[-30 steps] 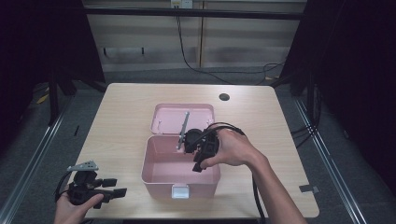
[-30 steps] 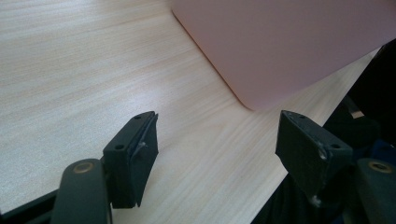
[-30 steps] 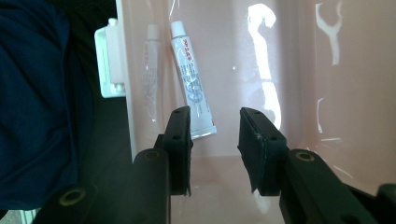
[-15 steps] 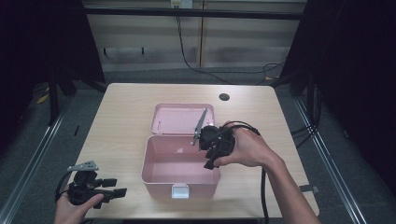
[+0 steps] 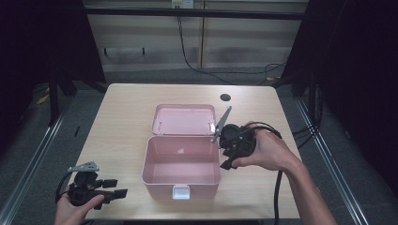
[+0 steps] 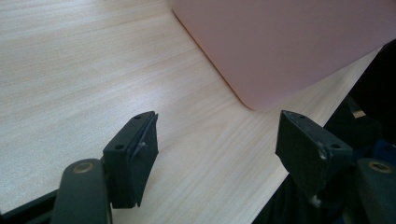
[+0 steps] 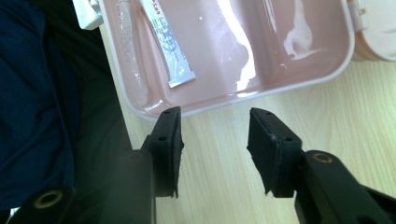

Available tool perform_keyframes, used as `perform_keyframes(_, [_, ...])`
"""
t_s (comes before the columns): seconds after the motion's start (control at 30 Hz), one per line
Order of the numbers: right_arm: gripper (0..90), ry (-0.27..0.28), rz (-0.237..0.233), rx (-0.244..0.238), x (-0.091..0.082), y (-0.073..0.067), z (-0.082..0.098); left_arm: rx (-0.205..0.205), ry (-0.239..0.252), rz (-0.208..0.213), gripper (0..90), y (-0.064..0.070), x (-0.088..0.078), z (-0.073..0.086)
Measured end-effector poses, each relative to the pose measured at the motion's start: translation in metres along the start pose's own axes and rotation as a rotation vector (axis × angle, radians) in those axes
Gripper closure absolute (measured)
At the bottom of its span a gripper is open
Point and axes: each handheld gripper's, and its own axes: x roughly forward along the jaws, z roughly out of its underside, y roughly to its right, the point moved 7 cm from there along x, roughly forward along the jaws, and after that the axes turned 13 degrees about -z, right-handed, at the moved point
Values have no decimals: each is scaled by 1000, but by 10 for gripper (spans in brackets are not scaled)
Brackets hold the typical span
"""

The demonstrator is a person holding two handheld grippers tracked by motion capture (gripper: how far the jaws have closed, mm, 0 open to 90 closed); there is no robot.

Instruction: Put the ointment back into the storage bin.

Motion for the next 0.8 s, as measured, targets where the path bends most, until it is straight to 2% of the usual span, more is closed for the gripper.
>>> perform_keyframes(0.13, [491, 15, 1, 26, -2, 1, 7, 1, 1, 1, 295, 0, 0, 0])
perform_keyframes(0.23, [481, 5, -4, 28, 0, 2, 11, 0, 3, -1, 295, 0, 0, 0])
perform_keyframes(0.43, [463, 17, -3, 63, 6, 6, 24, -2, 5, 1, 295, 1, 0, 0])
perform_keyframes(0.67, [440, 24, -10, 88, 20, 12, 44, 6, -1, 2, 295, 1, 0, 0])
perform_keyframes(0.8, [435, 14, -12, 101, 28, 13, 50, 3, 0, 2, 295, 1, 0, 0])
